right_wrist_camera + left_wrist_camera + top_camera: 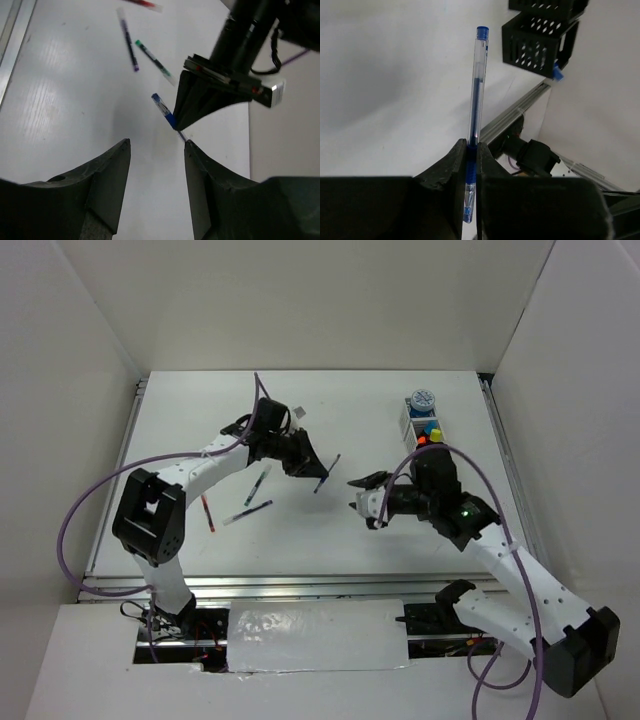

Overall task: Sort the stationery into containers
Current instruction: Pick up the pen from the center of the board, then place the pen in the storage box, then pick up the pen from the center of the board.

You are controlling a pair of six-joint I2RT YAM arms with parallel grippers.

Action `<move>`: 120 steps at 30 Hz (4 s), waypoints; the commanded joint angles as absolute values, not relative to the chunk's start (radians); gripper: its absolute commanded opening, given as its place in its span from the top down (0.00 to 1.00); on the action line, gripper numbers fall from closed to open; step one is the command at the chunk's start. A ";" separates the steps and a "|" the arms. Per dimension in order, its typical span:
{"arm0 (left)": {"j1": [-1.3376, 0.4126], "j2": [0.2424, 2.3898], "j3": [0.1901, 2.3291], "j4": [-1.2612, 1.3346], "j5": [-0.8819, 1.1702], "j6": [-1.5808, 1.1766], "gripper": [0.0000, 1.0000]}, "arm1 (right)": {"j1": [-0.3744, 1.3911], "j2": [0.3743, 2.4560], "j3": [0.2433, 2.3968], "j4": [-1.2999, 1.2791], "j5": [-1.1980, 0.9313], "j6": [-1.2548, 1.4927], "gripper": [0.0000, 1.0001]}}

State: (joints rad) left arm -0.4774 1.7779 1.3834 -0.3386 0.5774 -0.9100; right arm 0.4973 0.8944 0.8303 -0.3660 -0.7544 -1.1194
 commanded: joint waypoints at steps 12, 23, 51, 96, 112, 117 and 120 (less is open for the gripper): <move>-0.520 1.752 1.282 -0.281 0.713 -1.000 1.00 | 0.719 1.086 0.722 -0.143 -0.635 -1.488 0.45; -0.532 1.770 1.310 -0.256 0.747 -0.989 1.00 | 0.718 1.219 0.788 -0.132 -0.577 -1.511 0.46; -0.180 1.695 1.364 -0.158 0.694 -0.838 0.01 | 0.272 1.037 0.756 0.259 -0.313 -0.352 1.00; -0.104 1.521 1.043 -0.348 0.367 0.129 0.32 | -0.204 1.298 0.673 0.585 -0.423 0.049 0.53; -0.288 1.812 1.163 -0.385 0.109 0.041 0.49 | -0.135 1.138 0.744 0.376 -0.526 0.060 0.53; -0.293 1.865 1.175 -0.379 0.061 0.012 0.53 | -0.109 1.109 0.761 0.351 -0.551 0.061 0.52; -0.304 1.887 1.189 -0.382 0.048 0.014 0.55 | -0.083 1.101 0.765 0.344 -0.555 0.058 0.52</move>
